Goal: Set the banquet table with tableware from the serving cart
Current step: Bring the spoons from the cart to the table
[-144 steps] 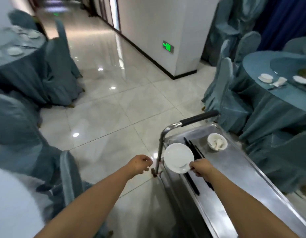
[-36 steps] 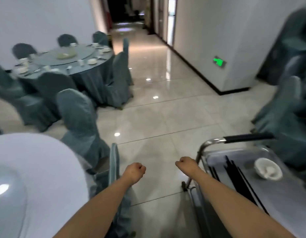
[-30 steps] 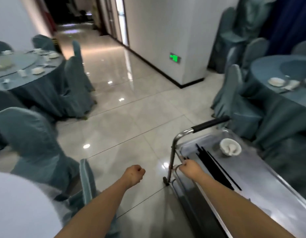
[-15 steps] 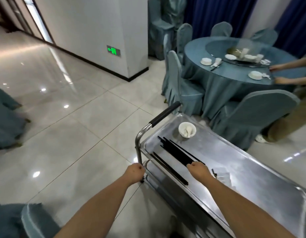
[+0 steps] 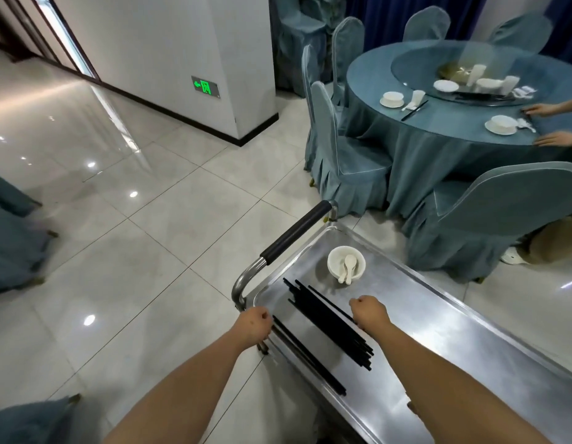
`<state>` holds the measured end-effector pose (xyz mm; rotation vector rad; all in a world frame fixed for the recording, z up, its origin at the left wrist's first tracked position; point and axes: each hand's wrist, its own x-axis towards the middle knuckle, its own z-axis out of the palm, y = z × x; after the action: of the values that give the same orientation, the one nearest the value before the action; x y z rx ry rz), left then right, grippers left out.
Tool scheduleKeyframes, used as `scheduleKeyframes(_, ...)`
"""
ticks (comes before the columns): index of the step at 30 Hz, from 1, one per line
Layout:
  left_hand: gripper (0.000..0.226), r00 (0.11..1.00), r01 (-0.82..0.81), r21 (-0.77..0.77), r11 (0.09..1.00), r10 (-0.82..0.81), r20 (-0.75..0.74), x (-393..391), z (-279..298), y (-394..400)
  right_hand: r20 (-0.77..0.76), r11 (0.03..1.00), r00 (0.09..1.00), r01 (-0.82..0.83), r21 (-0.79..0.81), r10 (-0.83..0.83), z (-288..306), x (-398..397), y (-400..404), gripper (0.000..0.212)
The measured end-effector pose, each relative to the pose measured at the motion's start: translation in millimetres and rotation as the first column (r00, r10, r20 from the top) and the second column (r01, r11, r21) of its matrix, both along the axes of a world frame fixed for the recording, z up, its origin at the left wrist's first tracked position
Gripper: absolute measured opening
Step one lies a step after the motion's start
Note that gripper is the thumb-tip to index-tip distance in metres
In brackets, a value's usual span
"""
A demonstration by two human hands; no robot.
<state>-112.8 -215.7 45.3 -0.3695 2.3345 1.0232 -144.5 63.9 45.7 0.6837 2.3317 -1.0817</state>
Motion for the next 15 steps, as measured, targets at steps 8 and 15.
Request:
scheduleKeyframes(8,0.028,0.997,-0.047,-0.025,0.999,0.048,0.065,-37,-30,12,0.188,0.912,0.942,0.320,-0.256,-0.277,-43,-74,11,0.027)
scheduleKeyframes(15,0.024,0.989,-0.048,-0.047,0.998,0.054,0.140,-35,-50,19,0.432,0.665,0.807,0.582,-0.469,-0.402,-66,-99,3,0.027)
